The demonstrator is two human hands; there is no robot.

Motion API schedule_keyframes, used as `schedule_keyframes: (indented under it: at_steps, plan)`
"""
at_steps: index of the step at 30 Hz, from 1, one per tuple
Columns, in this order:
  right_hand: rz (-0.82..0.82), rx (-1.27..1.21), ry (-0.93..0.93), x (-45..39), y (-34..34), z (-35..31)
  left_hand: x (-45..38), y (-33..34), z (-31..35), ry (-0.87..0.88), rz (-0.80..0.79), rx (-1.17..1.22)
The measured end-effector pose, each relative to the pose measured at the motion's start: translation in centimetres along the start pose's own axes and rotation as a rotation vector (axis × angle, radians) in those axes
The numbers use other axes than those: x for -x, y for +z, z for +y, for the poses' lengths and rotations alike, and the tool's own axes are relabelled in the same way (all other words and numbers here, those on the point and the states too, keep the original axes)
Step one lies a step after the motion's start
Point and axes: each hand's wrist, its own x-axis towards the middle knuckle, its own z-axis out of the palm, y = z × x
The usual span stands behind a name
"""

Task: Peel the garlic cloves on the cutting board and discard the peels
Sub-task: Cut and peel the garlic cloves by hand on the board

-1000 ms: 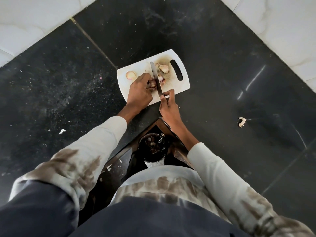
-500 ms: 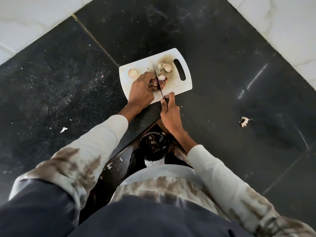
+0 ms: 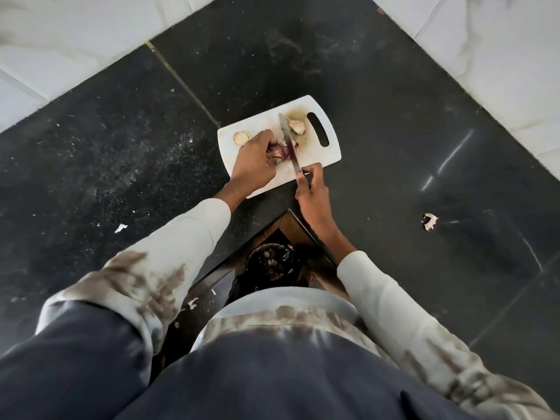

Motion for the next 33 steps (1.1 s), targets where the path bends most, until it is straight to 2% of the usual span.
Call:
schedule_keyframes:
  at_steps: [2, 4, 10, 12, 19, 23, 26, 28, 30, 33]
  plan:
    - [0.086, -0.077, 0.025, -1.2, -1.6, -0.4, -0.3, -0.3, -0.3, -0.012, -0.021, 0.005]
    - [0.161, -0.036, 0.024, -2.5, -3.2, -0.9, -0.4, -0.4, -0.4, -0.004, -0.042, 0.014]
    - [0.283, 0.383, 0.093, -5.3, -5.8, -0.4, -0.8, -1.2, -0.7, 0.026, -0.069, 0.068]
    - [0.317, 0.451, 0.145, -5.6, -6.1, -0.2, -0.8, -1.4, -0.7, 0.035, -0.079, 0.094]
    - [0.375, 0.475, 0.198, -7.8, -7.1, 1.1, -0.9, -1.1, 0.1, 0.035, -0.016, 0.147]
    - [0.422, 0.659, 0.179, -8.8, -6.4, 1.0, -0.6, -0.8, 0.5, 0.063, 0.022, 0.116]
    - [0.471, 0.684, 0.127, -9.2, -5.7, 0.1, -0.5, -0.5, 0.5, 0.068, 0.072, 0.082]
    - [0.393, 0.595, -0.02, -9.6, -4.9, -0.8, -0.4, -0.5, 0.5, 0.068, 0.108, 0.074]
    - [0.181, 0.378, -0.163, -10.1, -3.9, -1.9, -0.2, -0.4, 0.6, 0.057, 0.127, 0.076]
    - [-0.12, 0.19, -0.201, -10.2, -2.3, -3.7, 0.1, -0.2, 0.8, 0.044, 0.131, 0.081]
